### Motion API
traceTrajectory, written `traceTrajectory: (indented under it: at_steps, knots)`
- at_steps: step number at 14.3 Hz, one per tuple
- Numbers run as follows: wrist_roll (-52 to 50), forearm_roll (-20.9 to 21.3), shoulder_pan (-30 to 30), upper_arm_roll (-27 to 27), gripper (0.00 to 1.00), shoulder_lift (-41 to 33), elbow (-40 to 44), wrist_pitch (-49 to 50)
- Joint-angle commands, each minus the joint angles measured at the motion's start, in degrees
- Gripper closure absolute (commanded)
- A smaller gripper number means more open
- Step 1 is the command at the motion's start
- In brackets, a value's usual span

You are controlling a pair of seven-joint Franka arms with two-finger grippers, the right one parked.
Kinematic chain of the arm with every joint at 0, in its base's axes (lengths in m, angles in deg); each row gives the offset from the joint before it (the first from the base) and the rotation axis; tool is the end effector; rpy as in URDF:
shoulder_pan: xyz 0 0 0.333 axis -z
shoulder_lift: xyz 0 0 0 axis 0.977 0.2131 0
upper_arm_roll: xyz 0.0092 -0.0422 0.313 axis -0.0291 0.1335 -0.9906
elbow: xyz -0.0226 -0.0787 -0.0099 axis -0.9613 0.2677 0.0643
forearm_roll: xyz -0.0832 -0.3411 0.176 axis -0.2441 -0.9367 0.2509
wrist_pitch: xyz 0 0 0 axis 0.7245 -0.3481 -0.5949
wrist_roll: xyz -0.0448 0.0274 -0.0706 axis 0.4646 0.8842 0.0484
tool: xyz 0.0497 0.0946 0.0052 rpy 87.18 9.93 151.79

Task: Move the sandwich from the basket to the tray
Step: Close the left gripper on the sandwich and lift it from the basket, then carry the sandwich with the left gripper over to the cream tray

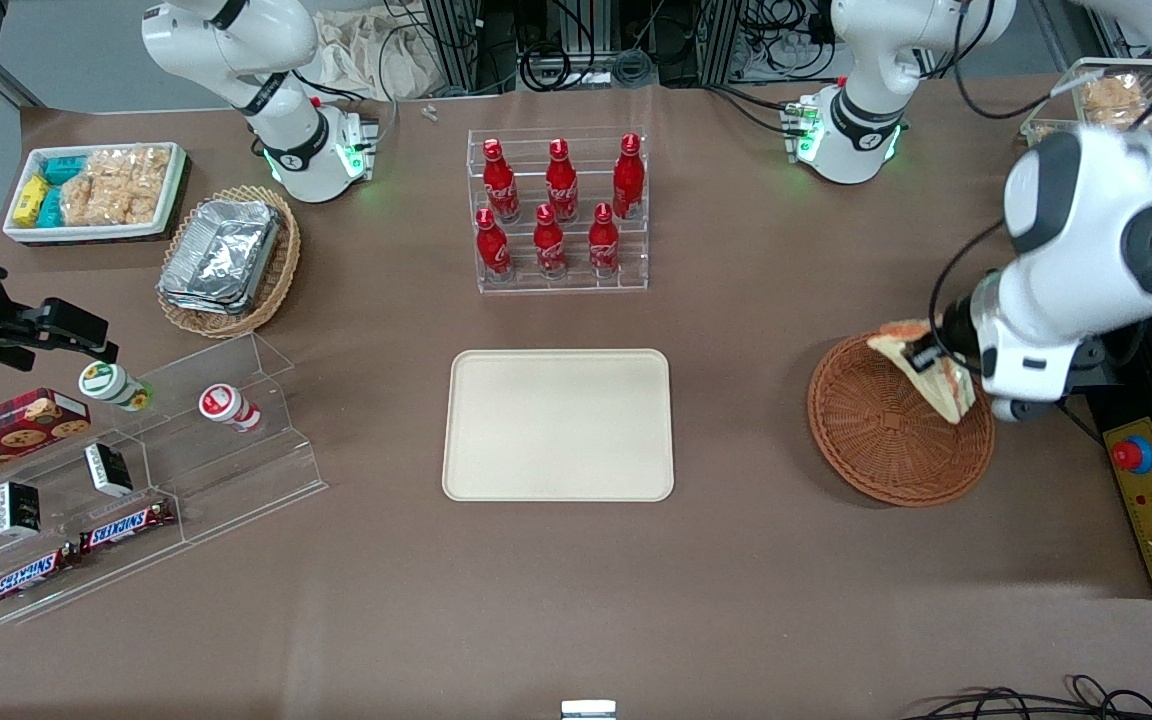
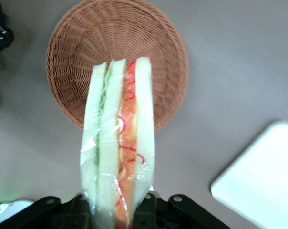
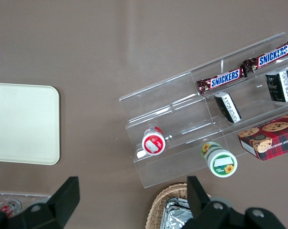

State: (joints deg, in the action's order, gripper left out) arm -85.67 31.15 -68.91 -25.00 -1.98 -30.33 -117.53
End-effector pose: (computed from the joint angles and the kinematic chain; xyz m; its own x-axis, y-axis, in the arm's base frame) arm 0.5642 -0.1227 0.5023 0.8466 0.5105 -0.1508 0.5073 -0.8596 -0.0617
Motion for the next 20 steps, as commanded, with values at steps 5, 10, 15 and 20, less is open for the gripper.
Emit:
traceTrajectory:
  at_steps: [5,10,15,20]
  knots:
    - [4.28,-4.87,3.24,12.98,1.00,8.00,4.53,-7.18]
    - [3.15,2.08,11.95,12.99,1.00,17.49,4.79,-20.81]
    - [-1.95,10.68,15.03,12.99,1.00,26.90,4.18,-30.05]
    - [-2.31,11.22,15.47,12.90,1.00,29.45,2.68,-35.67]
